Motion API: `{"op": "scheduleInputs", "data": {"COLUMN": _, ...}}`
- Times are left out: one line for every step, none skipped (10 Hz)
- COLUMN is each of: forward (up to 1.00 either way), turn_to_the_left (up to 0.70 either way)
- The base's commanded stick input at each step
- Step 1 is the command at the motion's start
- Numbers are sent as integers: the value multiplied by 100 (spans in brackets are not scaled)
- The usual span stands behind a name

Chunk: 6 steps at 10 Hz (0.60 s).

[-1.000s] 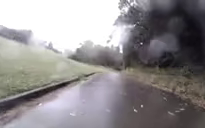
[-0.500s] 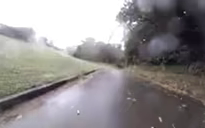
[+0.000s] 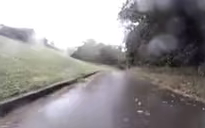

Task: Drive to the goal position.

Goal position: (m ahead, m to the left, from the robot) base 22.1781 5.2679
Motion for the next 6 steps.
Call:
{"op": "scheduleInputs", "data": {"forward": 100, "turn_to_the_left": -35}}
{"op": "scheduleInputs", "data": {"forward": 100, "turn_to_the_left": -6}}
{"op": "scheduleInputs", "data": {"forward": 100, "turn_to_the_left": 0}}
{"op": "scheduleInputs", "data": {"forward": 100, "turn_to_the_left": 0}}
{"op": "scheduleInputs", "data": {"forward": 100, "turn_to_the_left": 0}}
{"op": "scheduleInputs", "data": {"forward": 100, "turn_to_the_left": 0}}
